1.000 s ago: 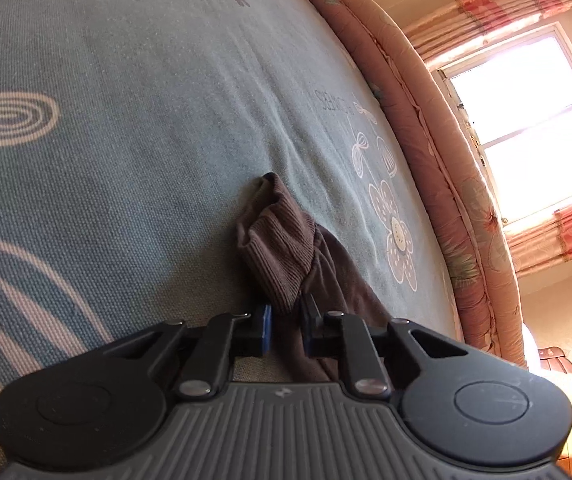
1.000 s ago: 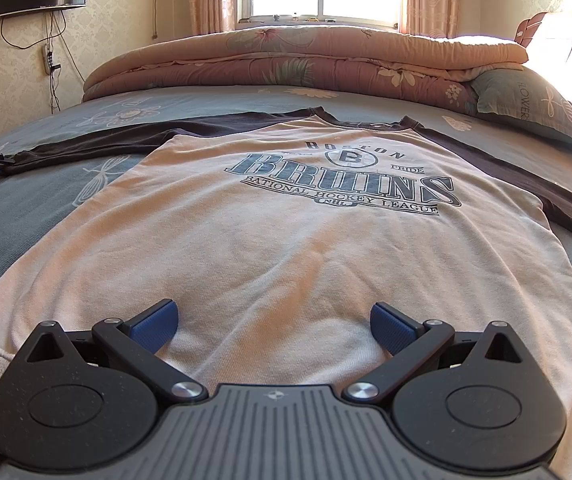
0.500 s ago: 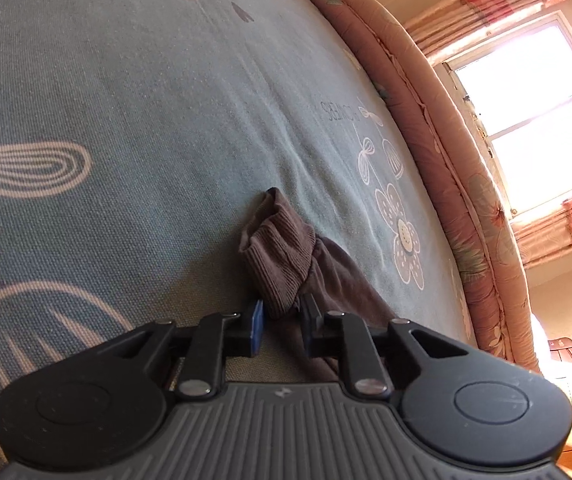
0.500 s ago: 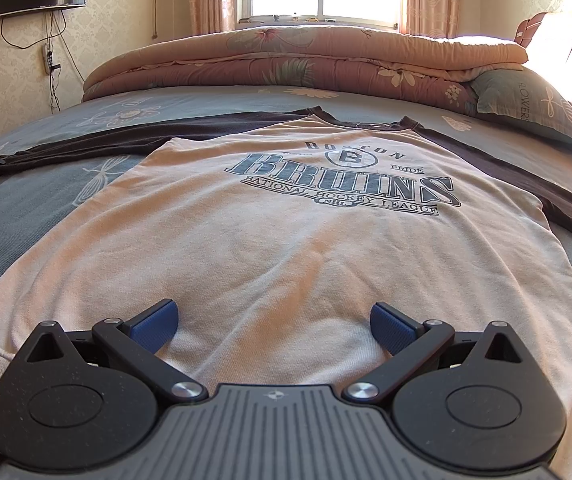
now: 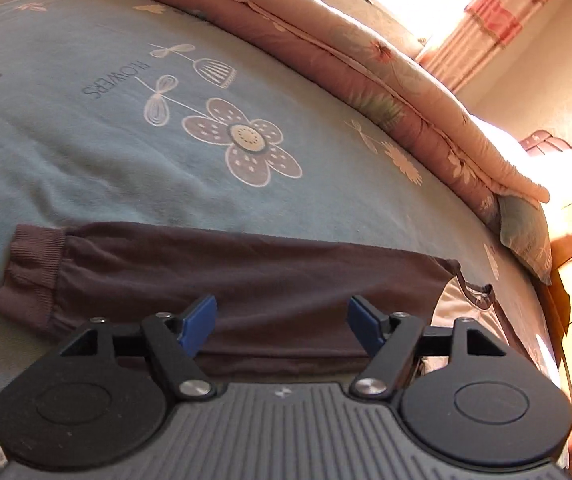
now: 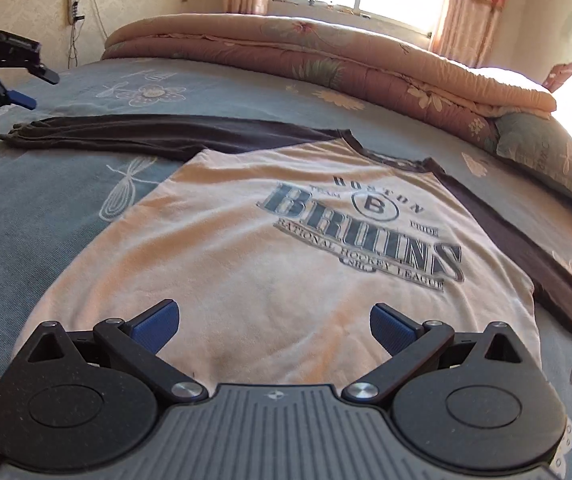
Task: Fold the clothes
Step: 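Open the left gripper and lay the brown sleeve flat, then move the open left gripper over the sweatshirt collar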
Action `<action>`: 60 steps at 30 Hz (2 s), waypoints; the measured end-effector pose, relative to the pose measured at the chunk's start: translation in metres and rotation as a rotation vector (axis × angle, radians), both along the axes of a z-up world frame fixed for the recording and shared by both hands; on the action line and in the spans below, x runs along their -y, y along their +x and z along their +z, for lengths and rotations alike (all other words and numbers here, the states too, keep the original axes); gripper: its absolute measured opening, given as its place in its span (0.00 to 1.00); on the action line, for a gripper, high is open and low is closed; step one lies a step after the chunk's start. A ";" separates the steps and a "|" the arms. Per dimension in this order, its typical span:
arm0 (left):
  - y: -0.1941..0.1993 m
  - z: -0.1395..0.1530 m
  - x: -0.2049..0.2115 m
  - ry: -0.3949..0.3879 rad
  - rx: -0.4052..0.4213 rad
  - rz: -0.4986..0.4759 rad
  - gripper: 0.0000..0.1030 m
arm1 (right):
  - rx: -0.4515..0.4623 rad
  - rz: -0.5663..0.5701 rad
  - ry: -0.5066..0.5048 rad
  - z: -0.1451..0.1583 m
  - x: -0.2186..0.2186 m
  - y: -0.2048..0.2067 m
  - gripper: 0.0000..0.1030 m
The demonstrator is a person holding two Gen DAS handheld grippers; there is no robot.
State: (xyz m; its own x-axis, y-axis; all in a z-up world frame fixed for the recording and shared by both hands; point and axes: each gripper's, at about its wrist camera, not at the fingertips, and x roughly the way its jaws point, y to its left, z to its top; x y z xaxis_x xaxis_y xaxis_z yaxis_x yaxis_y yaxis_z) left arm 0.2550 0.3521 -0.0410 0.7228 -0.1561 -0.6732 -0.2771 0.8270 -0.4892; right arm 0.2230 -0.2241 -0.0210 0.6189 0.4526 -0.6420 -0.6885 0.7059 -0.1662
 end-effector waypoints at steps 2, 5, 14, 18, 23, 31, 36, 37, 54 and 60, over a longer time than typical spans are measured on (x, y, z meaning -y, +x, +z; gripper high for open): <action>0.031 -0.010 0.020 -0.001 -0.020 -0.031 0.71 | 0.025 0.074 -0.036 0.011 -0.018 0.010 1.00; 0.068 -0.035 0.039 -0.012 -0.078 0.000 0.71 | 0.006 0.126 -0.068 0.008 -0.045 0.038 1.00; 0.119 -0.052 0.034 0.066 -0.087 0.140 0.75 | -0.107 0.143 0.029 -0.044 -0.045 0.083 1.00; 0.125 -0.032 0.053 0.157 -0.109 0.152 0.73 | -0.185 0.106 0.094 -0.054 -0.025 0.089 1.00; 0.115 -0.028 0.110 -0.014 -0.067 -0.032 0.78 | -0.170 0.089 0.054 -0.055 -0.027 0.084 1.00; 0.167 -0.040 0.149 0.150 -0.102 -0.055 0.77 | -0.168 0.097 0.053 -0.055 -0.018 0.080 1.00; 0.204 -0.017 0.178 0.161 -0.120 -0.132 0.77 | -0.201 0.105 0.040 -0.048 -0.011 0.079 1.00; 0.206 -0.009 0.192 0.126 -0.100 -0.189 0.77 | -0.213 0.108 0.048 -0.044 -0.008 0.079 1.00; 0.299 -0.061 0.259 -0.032 -0.024 -0.118 0.76 | -0.197 0.017 0.093 -0.028 0.031 0.099 1.00; 0.279 -0.034 0.271 0.010 0.016 -0.166 0.76 | -0.203 -0.005 0.114 -0.025 0.037 0.102 1.00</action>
State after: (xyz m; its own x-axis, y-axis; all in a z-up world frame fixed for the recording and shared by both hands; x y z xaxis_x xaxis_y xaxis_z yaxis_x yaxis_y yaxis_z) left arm 0.5342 0.0809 -0.0749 0.6981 -0.2677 -0.6641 -0.1285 0.8656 -0.4840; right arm 0.3248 -0.2612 -0.0462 0.4851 0.5266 -0.6981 -0.6959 0.7159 0.0565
